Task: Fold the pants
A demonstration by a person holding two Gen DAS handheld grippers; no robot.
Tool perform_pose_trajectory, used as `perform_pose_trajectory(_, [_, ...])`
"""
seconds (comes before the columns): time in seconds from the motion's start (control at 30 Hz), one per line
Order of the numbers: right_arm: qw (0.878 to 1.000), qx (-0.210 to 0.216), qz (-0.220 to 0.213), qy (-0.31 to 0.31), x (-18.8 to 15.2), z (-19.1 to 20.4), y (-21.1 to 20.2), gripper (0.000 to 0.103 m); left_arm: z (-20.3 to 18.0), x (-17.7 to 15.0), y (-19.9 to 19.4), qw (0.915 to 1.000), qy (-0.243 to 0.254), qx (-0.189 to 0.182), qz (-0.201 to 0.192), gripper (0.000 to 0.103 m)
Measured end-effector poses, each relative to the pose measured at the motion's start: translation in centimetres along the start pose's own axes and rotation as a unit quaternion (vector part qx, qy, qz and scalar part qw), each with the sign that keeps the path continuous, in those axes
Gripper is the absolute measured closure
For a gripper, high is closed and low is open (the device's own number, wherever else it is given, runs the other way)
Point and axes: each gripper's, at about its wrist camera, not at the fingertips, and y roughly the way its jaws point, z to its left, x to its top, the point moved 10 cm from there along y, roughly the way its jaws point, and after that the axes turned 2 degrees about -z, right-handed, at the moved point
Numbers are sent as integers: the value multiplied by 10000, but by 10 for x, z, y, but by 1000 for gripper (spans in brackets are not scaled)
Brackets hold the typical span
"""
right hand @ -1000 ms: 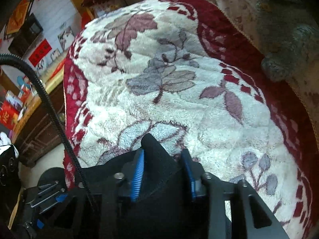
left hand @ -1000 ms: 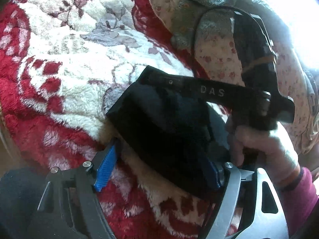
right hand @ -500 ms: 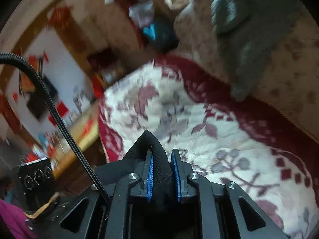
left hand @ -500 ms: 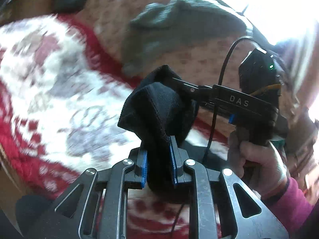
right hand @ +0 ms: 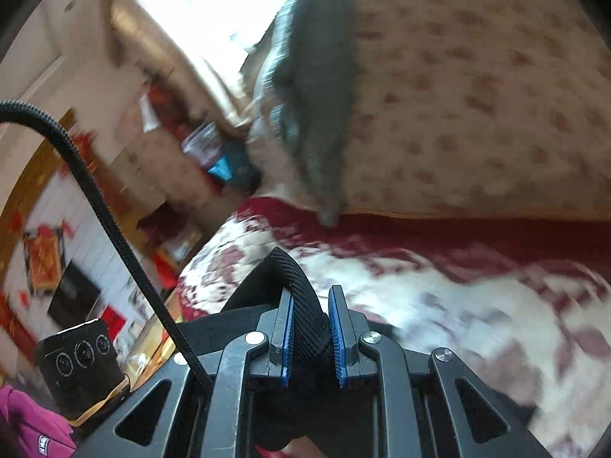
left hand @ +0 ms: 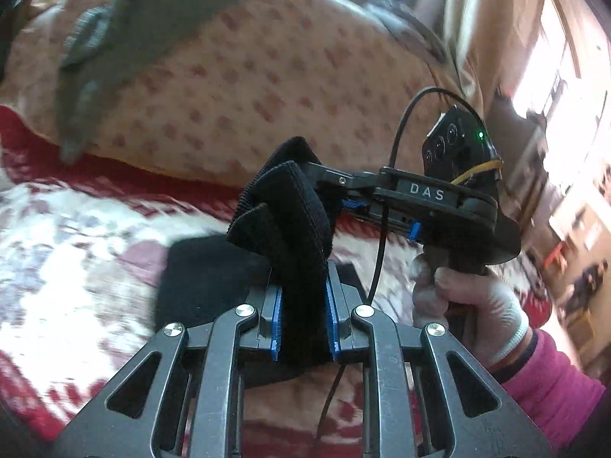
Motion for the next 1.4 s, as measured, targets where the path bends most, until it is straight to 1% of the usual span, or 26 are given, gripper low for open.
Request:
perform_pose_trajectory(0.13, [9982,-474,-42,366,-23,-57,-26,87,-25,-27,44,9986,250,8,459,86])
perform_pose_trajectory(0.2, [9963,-698,-61,502,-34,-80,-36,87,-31,-39,63,9975,277,-15,655,86])
perform_pose_trajectory(0.27, [9939,-911,-130,610,-40,-97,-50,86,-37,-43,69,9971,314,-73,696,83])
perform_pose_trajectory(0.3, [9926,-1038,-162,614,-41,-102,-57,82,-39,-44,69,9969,325,-107,712,82])
perform_pose_trajectory(0.33, [9916,-1130,-177,600,-42,-105,-63,76,-44,-45,67,9966,282,-241,737,70])
perform_pose_trajectory(0.37, [9900,-1280,-183,555,-42,-107,-71,72,-49,-45,65,9956,195,-449,799,58])
perform_pose_trajectory(0.4, [9881,-1431,-174,527,-43,-109,-77,66,-56,-45,61,9943,124,-632,847,54])
perform_pose_trajectory(0.47, [9861,-1553,-183,568,-42,-112,-87,63,-65,-47,54,9934,175,-737,867,53])
perform_pose_trajectory(0.53, [9844,-1599,-287,671,-41,-111,-100,55,-64,-46,44,9936,336,-692,822,53])
perform_pose_trajectory(0.6, [9837,-1560,-360,816,-41,-109,-113,50,-56,-46,32,9942,342,-630,797,53])
perform_pose_trajectory(0.67, [9837,-1482,-427,927,-44,-104,-127,50,-40,-42,21,9956,269,-500,744,53])
perform_pose_trajectory(0.7, [9841,-1424,-457,962,-46,-100,-131,48,-30,-39,15,9965,246,-405,682,53])
perform_pose_trajectory(0.77, [9855,-1299,-436,1005,-50,-92,-130,36,-5,-31,5,9984,258,-13,496,53])
perform_pose_trajectory(0.8, [9861,-1258,-349,1028,-55,-89,-125,27,4,-29,3,9986,256,114,445,53])
perform_pose_trajectory(0.83, [9864,-1253,-254,1030,-59,-86,-119,27,15,-26,2,9985,227,289,405,53])
perform_pose_trajectory(0.9, [9868,-1262,20,1013,-71,-82,-103,27,31,-23,6,9978,130,508,413,53])
perform_pose_trajectory(0.97, [9869,-1208,312,1018,-82,-76,-84,31,44,-24,15,9963,94,709,475,53])
perform_pose_trajectory(1.0, [9877,-1133,403,1004,-86,-71,-76,49,47,-26,19,9955,89,785,520,53])
perform_pose_trajectory(1.03, [9887,-1089,442,931,-89,-67,-70,65,51,-28,24,9947,100,855,564,53])
perform_pose_trajectory(1.07, [9891,-1204,431,734,-89,-63,-65,69,55,-30,28,9938,103,937,599,53])
perform_pose_trajectory(1.1, [9881,-1392,452,471,-89,-61,-62,75,59,-31,32,9928,103,1016,634,53])
perform_pose_trajectory(1.13, [9863,-1554,497,252,-88,-59,-60,77,61,-32,38,9920,117,1074,659,53])
perform_pose_trajectory(1.17, [9853,-1616,517,178,-87,-59,-58,78,64,-31,43,9912,136,1138,655,53])
perform_pose_trajectory(1.23, [9853,-1634,486,115,-80,-58,-59,79,68,-29,49,9897,180,1267,636,53])
perform_pose_trajectory(1.3, [9820,-1823,486,41,-77,-64,-60,79,71,-27,54,9890,174,1329,622,53])
perform_pose_trajectory(1.4, [9752,-2124,616,44,-88,-82,-61,79,73,-27,59,9883,185,1387,614,53])
